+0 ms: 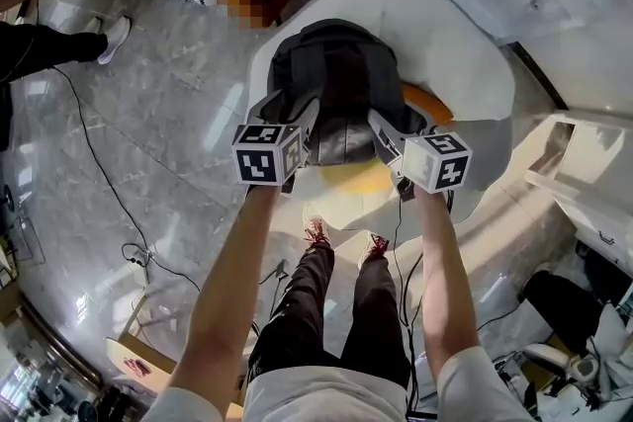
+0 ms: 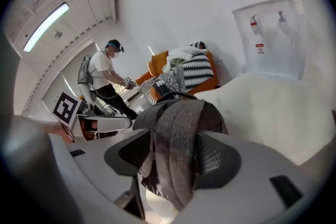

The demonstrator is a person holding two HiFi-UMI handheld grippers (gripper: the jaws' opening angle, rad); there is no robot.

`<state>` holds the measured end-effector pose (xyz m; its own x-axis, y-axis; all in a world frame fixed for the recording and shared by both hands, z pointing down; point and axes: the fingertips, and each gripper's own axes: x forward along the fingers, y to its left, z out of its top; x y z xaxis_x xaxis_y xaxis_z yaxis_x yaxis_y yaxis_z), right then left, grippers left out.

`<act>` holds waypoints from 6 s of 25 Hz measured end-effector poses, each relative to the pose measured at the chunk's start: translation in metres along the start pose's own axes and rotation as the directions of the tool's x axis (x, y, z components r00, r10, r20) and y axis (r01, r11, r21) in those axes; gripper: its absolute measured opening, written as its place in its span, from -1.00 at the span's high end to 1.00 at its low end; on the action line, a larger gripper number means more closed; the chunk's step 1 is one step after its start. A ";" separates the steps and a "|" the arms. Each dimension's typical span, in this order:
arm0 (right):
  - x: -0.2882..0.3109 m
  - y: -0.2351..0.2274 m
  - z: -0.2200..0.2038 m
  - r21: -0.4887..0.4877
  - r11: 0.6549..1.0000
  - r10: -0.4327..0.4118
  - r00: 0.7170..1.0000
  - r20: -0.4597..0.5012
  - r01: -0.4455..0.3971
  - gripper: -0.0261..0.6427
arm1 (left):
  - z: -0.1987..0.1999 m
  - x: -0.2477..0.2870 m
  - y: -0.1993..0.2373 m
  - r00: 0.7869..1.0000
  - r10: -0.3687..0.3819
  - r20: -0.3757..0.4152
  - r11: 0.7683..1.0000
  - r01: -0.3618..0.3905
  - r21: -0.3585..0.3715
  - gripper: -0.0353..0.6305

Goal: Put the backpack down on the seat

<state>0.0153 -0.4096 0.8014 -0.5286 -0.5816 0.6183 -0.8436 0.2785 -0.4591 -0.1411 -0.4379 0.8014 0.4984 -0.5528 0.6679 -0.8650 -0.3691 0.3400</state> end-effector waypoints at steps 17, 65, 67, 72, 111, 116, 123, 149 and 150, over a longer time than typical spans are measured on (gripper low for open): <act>-0.042 -0.005 0.009 -0.016 0.997 -0.069 0.997 0.029 0.070 0.11 | -0.004 -0.028 -0.014 1.000 0.017 0.022 1.000 -0.017 0.020 0.07; -0.323 0.124 0.085 -0.420 0.902 -0.044 0.990 0.132 0.096 0.91 | 0.055 -0.284 -0.196 0.964 0.143 0.224 0.912 -0.217 0.349 0.85; -0.336 0.127 0.088 -0.419 0.903 -0.033 0.990 0.140 0.090 0.91 | 0.056 -0.294 -0.205 0.959 0.150 0.238 0.911 -0.228 0.343 0.87; -0.367 0.131 0.098 -0.432 0.898 -0.013 0.987 0.158 0.081 0.91 | 0.061 -0.315 -0.231 0.952 0.163 0.257 0.887 -0.256 0.384 0.87; -0.585 0.262 0.155 -0.726 0.686 0.284 0.900 0.331 0.051 0.91 | 0.141 -0.524 -0.416 0.752 0.025 0.658 0.813 -0.398 0.424 0.87; -0.604 0.279 0.162 -0.745 0.666 0.330 0.876 0.351 0.048 0.91 | 0.150 -0.545 -0.434 0.725 0.008 0.689 0.791 -0.426 0.439 0.87; -0.609 0.283 0.167 -0.763 0.642 0.323 0.877 0.357 0.075 0.91 | 0.161 -0.553 -0.445 0.715 -0.006 0.699 0.766 -0.446 0.463 0.87; -0.580 0.277 0.176 -0.761 0.646 0.312 0.889 0.335 0.060 0.91 | 0.167 -0.537 -0.428 0.726 0.009 0.688 0.785 -0.431 0.445 0.87; -0.579 0.275 0.176 -0.761 0.646 0.310 0.890 0.333 0.059 0.91 | 0.168 -0.537 -0.428 0.726 0.009 0.688 0.785 -0.431 0.445 0.87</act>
<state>0.1059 -0.1309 0.2046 -0.7009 -0.6859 0.1957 -0.6486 0.7270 0.2253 -0.0289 -0.1086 0.1867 0.3943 -0.9184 0.0324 -0.8679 -0.3838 -0.3154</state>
